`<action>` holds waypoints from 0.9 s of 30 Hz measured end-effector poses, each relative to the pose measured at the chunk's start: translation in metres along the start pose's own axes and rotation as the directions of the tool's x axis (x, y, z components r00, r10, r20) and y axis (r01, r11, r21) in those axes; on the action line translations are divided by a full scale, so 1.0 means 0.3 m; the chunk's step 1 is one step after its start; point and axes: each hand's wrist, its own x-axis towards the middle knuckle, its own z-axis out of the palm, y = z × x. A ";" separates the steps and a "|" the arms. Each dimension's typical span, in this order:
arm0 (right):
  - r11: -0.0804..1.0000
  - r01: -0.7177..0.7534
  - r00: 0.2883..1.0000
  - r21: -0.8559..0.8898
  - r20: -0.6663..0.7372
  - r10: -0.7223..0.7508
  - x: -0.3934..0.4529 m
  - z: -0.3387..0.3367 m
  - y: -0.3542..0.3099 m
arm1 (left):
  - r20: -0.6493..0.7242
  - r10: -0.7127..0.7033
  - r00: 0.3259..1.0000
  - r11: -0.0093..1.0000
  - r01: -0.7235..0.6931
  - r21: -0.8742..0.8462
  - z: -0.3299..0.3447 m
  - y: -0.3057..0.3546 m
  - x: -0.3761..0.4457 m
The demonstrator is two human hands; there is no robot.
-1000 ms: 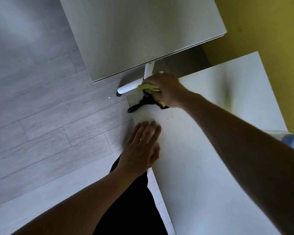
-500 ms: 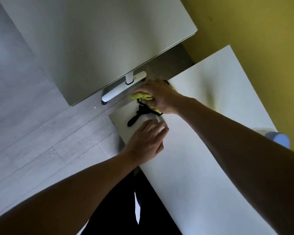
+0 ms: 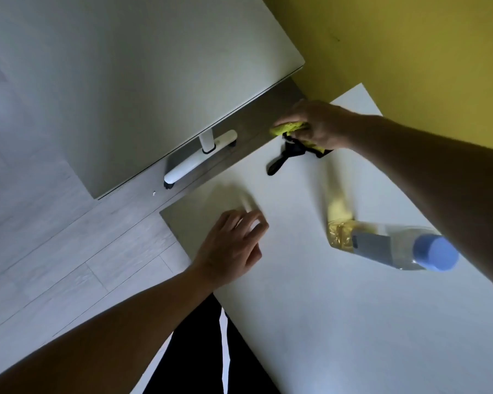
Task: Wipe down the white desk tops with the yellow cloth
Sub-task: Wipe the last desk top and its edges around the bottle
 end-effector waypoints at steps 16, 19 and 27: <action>0.996 0.083 0.983 -0.032 -0.161 -0.087 0.007 -0.092 0.378 | 0.023 -0.064 0.998 0.997 0.063 0.054 0.113 0.036 0.312; 0.998 0.064 0.952 -0.017 -0.300 -0.067 -0.001 -0.060 0.425 | 0.005 -0.062 0.998 0.996 0.061 0.070 0.116 0.036 0.317; 0.939 0.323 0.885 -0.117 -0.314 -0.344 -0.004 0.121 0.165 | 0.024 -0.066 0.998 0.994 0.064 0.091 0.118 0.034 0.317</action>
